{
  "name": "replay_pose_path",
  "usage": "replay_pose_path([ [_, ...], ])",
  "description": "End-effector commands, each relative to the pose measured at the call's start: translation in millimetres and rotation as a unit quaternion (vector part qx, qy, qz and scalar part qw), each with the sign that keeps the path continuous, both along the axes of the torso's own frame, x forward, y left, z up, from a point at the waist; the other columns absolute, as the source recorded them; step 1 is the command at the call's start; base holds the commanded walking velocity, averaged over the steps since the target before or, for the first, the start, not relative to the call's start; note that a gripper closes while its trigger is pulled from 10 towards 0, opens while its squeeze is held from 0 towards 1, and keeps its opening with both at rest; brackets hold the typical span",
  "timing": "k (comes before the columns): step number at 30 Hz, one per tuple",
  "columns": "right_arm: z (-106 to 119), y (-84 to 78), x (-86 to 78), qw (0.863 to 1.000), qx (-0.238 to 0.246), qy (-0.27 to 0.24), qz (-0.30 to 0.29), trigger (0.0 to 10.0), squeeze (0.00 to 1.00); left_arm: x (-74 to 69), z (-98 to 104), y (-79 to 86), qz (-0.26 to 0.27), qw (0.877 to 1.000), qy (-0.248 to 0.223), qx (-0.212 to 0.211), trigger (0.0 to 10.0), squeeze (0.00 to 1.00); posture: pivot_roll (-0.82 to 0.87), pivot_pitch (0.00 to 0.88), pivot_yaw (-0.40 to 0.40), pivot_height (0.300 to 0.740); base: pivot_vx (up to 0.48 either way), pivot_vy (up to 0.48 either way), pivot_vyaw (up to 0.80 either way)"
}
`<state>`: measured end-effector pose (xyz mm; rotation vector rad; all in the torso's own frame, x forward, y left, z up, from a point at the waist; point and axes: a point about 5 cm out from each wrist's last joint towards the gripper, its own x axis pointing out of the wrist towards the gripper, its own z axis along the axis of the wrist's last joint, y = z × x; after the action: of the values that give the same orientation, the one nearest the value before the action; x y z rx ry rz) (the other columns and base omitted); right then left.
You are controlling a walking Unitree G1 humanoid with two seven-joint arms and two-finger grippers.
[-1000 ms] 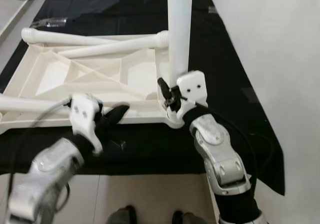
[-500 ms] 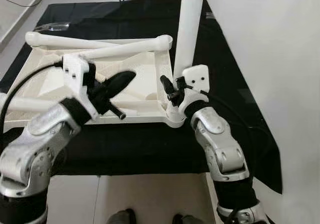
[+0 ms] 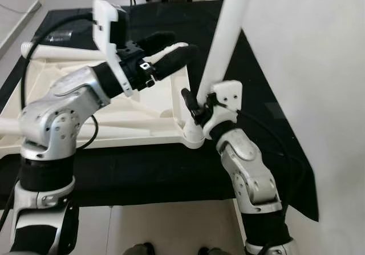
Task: Building children table
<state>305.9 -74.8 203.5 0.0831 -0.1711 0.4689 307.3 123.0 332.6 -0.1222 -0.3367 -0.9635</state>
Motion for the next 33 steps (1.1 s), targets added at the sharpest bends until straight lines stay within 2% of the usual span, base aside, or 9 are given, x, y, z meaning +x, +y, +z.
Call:
replay_pose_path([
  [1,-41,4.0,-3.2,0.996,-0.024,0.088,0.021,10.0,0.00,1.1,-1,-5.4,-0.018,1.000,0.010,0.006,10.0,1.00,0.06,0.185,0.032,0.740,0.000,0.000,0.00],
  [4,-40,6.7,-5.6,0.996,-0.031,0.078,0.035,10.0,0.00,2.0,-2,-8.4,-0.028,0.999,0.014,0.013,10.0,1.00,0.06,0.186,0.036,0.740,0.000,0.000,0.00],
  [7,-37,16.3,-10.7,0.995,-0.058,0.055,0.067,10.0,0.00,2.6,-5,-16.3,-0.055,0.998,0.026,0.028,10.0,1.00,0.06,0.185,0.043,0.740,0.000,0.000,0.00],
  [8,-36,22.8,-13.5,0.992,-0.077,0.044,0.085,10.0,0.00,1.3,-6,-20.3,-0.074,0.996,0.028,0.037,10.0,0.92,0.06,0.184,0.044,0.740,0.000,0.000,0.00],
  [9,-36,28.3,-15.4,0.990,-0.093,0.034,0.098,10.0,0.00,0.7,-6,-22.8,-0.089,0.995,0.030,0.042,10.0,0.00,0.06,0.184,0.047,0.740,0.000,0.000,0.00],
  [16,-36,35.7,-15.5,0.985,-0.121,0.014,0.120,10.0,0.00,1.7,-6,-19.8,-0.105,0.993,0.036,0.040,10.0,0.00,0.06,0.181,0.044,0.740,0.000,0.000,0.00],
  [19,-37,36.7,-12.6,0.978,-0.158,0.006,0.134,10.0,0.00,-4.7,-10,-15.3,-0.128,0.990,0.039,0.040,10.0,0.00,0.06,0.177,0.037,0.740,0.000,0.000,0.00],
  [22,-37,36.8,-11.5,0.977,-0.165,0.007,0.136,10.0,0.00,-7.5,-9,-14.7,-0.140,0.989,0.036,0.041,10.0,0.00,0.06,0.176,0.037,0.740,0.000,0.000,0.00],
  [33,-33,46.5,-0.3,0.974,-0.176,0.008,0.144,10.0,0.00,-11.7,-6,0.4,-0.141,0.986,-0.017,0.085,10.0,0.00,0.07,0.162,0.030,0.740,0.000,0.000,0.00],
])
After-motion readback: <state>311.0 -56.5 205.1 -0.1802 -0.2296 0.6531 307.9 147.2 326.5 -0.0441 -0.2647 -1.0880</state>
